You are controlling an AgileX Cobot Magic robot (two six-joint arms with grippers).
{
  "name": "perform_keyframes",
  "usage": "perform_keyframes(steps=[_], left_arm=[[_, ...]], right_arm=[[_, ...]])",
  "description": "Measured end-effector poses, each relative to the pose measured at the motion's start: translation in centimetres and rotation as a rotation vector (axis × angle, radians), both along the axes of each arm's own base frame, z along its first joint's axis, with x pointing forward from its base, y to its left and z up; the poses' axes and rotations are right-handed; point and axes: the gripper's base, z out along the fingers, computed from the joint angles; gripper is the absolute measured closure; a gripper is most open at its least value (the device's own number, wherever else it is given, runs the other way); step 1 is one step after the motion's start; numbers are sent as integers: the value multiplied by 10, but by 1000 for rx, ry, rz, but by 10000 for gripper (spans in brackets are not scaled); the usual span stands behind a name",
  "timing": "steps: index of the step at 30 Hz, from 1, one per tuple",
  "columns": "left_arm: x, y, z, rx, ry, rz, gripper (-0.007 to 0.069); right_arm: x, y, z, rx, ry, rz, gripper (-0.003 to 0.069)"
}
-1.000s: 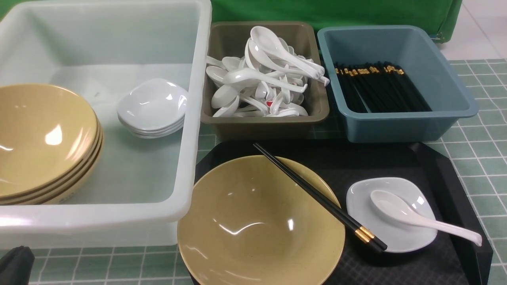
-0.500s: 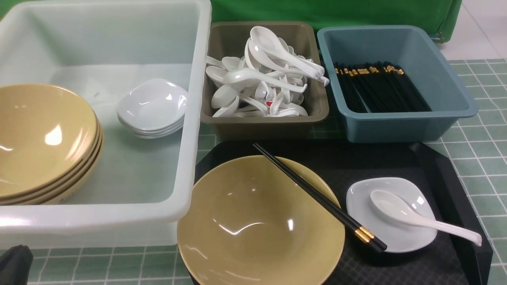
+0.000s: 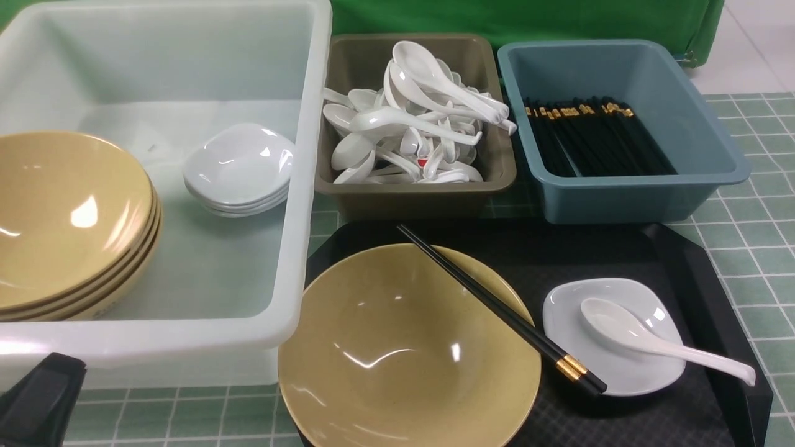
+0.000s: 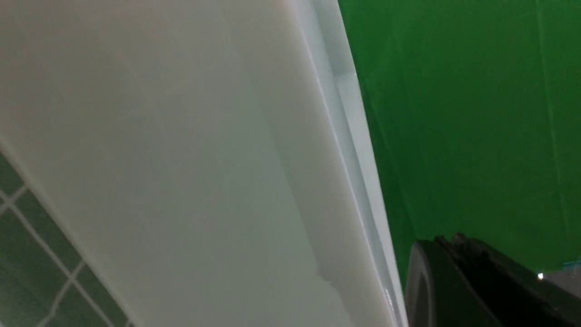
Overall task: On blue table put chopsticks spoon bowls plates into blue grey white boxes.
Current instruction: 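Move the grippers toward the tableware on the black tray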
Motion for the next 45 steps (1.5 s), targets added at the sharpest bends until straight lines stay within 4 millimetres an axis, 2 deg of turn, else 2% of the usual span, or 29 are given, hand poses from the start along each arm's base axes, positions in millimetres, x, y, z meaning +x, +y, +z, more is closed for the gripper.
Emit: perform_keyframes(steps=[5, 8, 11, 13, 15, 18, 22, 23, 25, 28, 29, 30, 35, 37, 38, 39, 42, 45], left_arm=[[0, 0, 1, -9, -5, 0, 636], [-1, -1, 8, 60, -25, -18, 636], [-10, -6, 48, 337, -140, -65, 636], [-17, -10, 74, 509, -186, -101, 636], [-15, -13, 98, 677, -148, -161, 636], [-5, -13, 122, 839, -45, -245, 636], [21, -10, 152, 1015, 188, -409, 636], [21, -9, 155, 1033, 203, -420, 636], [36, -5, 167, 1131, 327, -523, 636], [52, -5, 176, 1208, 376, -613, 636], [63, -10, 179, 1242, 369, -690, 636], [64, -10, 180, 1247, 369, -694, 636], [89, -44, 183, 1351, 245, -964, 636], [99, -60, 185, 1379, 207, -1047, 636], [106, -72, 184, 1393, 190, -1099, 636], [107, -75, 186, 1398, 178, -1106, 636], [124, -101, 182, 1422, 155, -1203, 636], [132, -116, 174, 1427, 159, -1264, 636]], right_arm=[[0, 0, 0, -133, -7, 28, 421], [0, 1, -1, -201, -2, 53, 421], [-4, 5, 17, -397, -29, 144, 433], [-5, 6, 44, -510, -68, 186, 466], [0, 8, 74, -641, -70, 238, 522], [17, 11, 111, -827, -16, 337, 601], [56, 18, 153, -1047, 136, 590, 623], [60, 18, 152, -1049, 167, 624, 623], [81, 24, 166, -1110, 259, 810, 623], [101, 32, 170, -1141, 306, 960, 623], [114, 43, 175, -1168, 307, 1070, 623], [117, 46, 174, -1170, 314, 1100, 623], [148, 93, 172, -1270, 330, 1380, 622], [159, 113, 170, -1316, 326, 1426, 622], [167, 130, 169, -1352, 305, 1441, 622], [169, 135, 166, -1361, 302, 1448, 621], [189, 174, 155, -1402, 243, 1478, 606], [206, 198, 136, -1404, 269, 1520, 533]])
